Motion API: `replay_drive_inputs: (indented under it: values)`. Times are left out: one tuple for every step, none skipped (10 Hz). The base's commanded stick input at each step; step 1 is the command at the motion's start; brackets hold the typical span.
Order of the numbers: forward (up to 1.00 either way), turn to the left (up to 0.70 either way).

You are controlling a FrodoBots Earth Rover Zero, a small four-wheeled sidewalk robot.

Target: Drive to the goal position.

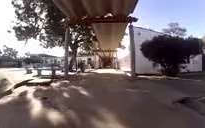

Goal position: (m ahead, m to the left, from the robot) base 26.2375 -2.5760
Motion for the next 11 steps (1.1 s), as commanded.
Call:
replay_drive_inputs:
  values:
    - [0.7, 0.0]
    - [0.7, 0.0]
    - [0.7, 0.0]
    - [0.7, -0.29]
    - [0.7, -0.33]
    - [0.7, 0.0]
    - [0.7, 0.0]
    - [0.7, 0.0]
    - [0.7, 0.0]
    - [0.7, 0.0]
    - [0.7, 0.0]
